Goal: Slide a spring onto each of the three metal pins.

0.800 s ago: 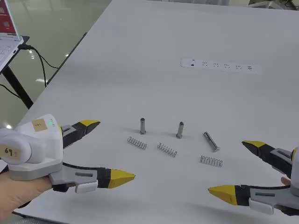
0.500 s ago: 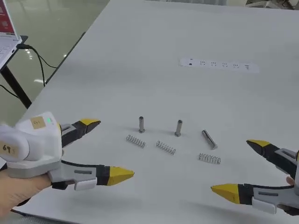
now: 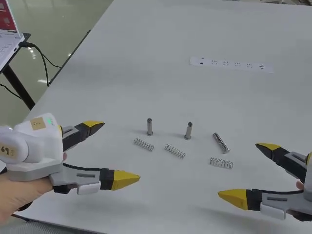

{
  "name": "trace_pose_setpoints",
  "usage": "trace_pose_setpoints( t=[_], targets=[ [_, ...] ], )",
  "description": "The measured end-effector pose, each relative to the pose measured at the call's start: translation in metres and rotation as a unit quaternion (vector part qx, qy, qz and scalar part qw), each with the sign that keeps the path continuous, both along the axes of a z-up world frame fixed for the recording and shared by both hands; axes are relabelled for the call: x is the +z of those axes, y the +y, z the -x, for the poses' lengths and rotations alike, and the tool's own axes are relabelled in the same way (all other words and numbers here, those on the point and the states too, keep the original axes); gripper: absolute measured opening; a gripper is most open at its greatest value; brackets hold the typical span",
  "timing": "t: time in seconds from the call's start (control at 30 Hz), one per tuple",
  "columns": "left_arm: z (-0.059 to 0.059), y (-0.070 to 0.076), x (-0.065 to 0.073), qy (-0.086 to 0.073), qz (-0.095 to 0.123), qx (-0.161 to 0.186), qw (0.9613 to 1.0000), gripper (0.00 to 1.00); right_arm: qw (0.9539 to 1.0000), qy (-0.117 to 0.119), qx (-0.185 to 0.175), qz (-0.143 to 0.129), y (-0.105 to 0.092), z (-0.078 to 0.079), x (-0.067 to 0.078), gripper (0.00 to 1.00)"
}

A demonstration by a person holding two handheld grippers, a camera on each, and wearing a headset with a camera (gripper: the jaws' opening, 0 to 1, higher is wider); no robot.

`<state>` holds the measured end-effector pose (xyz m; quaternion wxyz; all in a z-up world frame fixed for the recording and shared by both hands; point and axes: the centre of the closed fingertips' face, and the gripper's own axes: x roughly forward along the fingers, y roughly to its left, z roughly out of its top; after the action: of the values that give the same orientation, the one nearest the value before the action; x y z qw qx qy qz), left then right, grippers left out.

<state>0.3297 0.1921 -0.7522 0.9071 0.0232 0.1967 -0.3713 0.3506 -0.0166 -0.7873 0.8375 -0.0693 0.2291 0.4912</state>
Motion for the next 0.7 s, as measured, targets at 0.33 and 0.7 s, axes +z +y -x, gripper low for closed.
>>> trace_pose_setpoints(
  t=[0.33, 0.7],
  targets=[
    [-0.0004, 0.0011, 0.0013, -0.001, 0.000, -0.001, 1.0000, 0.97, 1.0000, 0.001, -0.001, 0.004, -0.0023, -0.0015, -0.0028, 0.99],
    [-0.0009, -0.0021, 0.0027, -0.002, 0.003, -0.003, 1.0000, 0.96, 0.9999, -0.003, -0.010, -0.003, -0.0076, -0.0074, 0.0019, 0.98]
  ],
)
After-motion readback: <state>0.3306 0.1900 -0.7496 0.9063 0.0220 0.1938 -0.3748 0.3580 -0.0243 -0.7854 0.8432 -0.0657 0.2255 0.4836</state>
